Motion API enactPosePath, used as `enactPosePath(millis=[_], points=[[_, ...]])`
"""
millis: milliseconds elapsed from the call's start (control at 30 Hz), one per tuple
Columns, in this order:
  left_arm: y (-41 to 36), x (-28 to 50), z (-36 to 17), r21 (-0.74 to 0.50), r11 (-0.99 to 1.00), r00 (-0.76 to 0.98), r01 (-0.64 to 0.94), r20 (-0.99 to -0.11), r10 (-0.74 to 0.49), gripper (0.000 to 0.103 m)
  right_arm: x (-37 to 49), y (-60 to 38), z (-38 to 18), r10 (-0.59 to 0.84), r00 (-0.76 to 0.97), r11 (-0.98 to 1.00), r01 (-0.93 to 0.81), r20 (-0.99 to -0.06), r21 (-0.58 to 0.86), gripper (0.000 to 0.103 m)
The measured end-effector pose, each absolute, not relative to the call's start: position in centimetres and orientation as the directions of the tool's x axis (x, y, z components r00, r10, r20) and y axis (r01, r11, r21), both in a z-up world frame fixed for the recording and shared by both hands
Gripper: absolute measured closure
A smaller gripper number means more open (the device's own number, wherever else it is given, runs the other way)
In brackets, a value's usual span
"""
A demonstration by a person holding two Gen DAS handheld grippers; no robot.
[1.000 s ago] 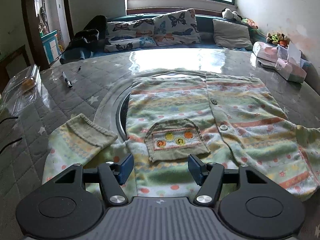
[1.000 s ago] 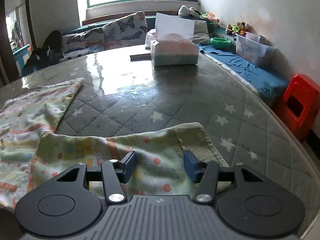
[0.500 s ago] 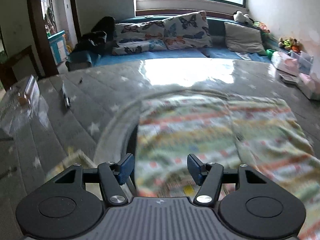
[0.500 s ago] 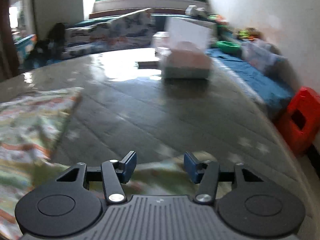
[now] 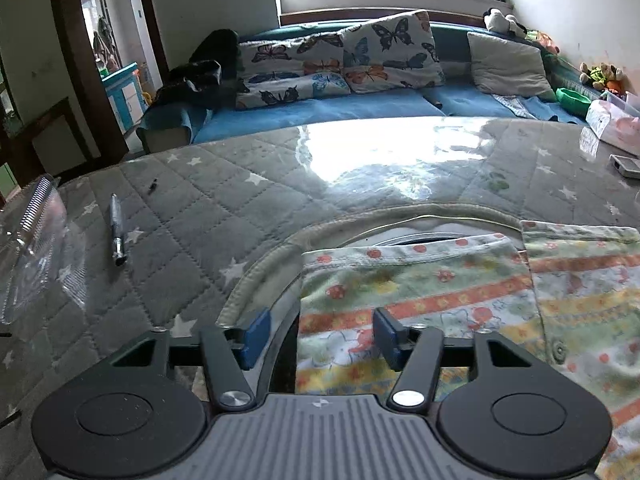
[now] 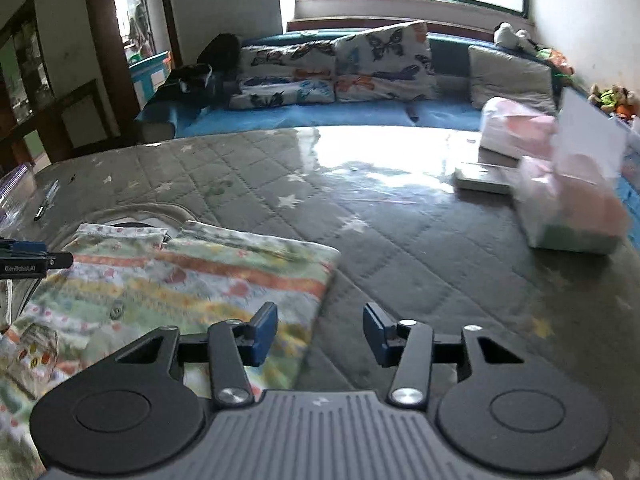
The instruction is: Fold clothes
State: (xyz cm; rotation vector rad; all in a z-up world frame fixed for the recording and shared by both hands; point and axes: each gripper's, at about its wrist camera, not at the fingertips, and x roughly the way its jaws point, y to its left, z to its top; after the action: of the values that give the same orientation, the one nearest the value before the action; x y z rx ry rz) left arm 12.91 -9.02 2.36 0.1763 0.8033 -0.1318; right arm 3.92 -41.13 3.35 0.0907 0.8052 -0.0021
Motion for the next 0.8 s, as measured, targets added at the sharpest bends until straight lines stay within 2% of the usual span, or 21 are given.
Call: enactPosePath(millis=[133,167,233,433,467,500,533,633,667,733,800], points=[[-8.9,13.4,2.0,0.086,0.976,0.685,0.198,-0.724,-0.075,0.07,5.8,-41.0,2.6,0.036,0.678,0.996,0.04,-0.734,0.086,0.062],[-8.9,13.5,2.0,0.085,0.976,0.686,0.201,-0.723,-0.078,0.071,6.0,-41.0,2.4,0.036,0.673,0.995,0.042,-0.738,0.086,0.062],[-8.9,13.7,2.0,0.084,0.975,0.688,0.208,-0.72,-0.085,0.078,6.5,-41.0,2.1,0.027,0.665,0.996,0.044,-0.746,0.075,0.062],[-9.0,13.6,2.2,0.123,0.972,0.71,0.2,-0.702,-0.057,0.075,6.8,-40.8,1.6,0.019,0.666,0.997,0.046,-0.746,0.067,0.062],[-9.0,13.7,2.3,0.121,0.974,0.711,0.192,-0.701,-0.053,0.071,6.9,-40.7,1.5,0.02,0.666,0.997,0.045,-0.746,0.066,0.064],[-8.9,13.8,2.3,0.119,0.976,0.712,0.184,-0.7,-0.049,0.061,7.0,-40.6,1.5,0.021,0.667,0.997,0.042,-0.745,0.066,0.065],[-8.9,13.8,2.3,0.122,0.976,0.715,0.179,-0.698,-0.043,0.057,7.1,-40.5,1.5,0.022,0.669,0.997,0.04,-0.743,0.065,0.071],[-8.9,13.9,2.2,0.111,0.972,0.704,0.205,-0.707,-0.068,0.059,7.5,-40.4,1.5,0.04,0.671,0.996,0.03,-0.741,0.08,0.088],[-8.9,14.1,2.3,0.112,0.972,0.707,0.205,-0.704,-0.068,0.063,7.6,-40.3,1.5,0.042,0.672,0.996,0.027,-0.739,0.081,0.091],[-9.1,14.5,2.4,0.115,0.972,0.712,0.204,-0.699,-0.067,0.086,8.1,-40.2,1.6,0.037,0.676,0.997,0.026,-0.736,0.074,0.097],[-9.2,14.9,2.6,0.117,0.972,0.717,0.203,-0.694,-0.066,0.097,8.8,-40.1,1.6,0.03,0.677,0.998,0.027,-0.735,0.065,0.098]])
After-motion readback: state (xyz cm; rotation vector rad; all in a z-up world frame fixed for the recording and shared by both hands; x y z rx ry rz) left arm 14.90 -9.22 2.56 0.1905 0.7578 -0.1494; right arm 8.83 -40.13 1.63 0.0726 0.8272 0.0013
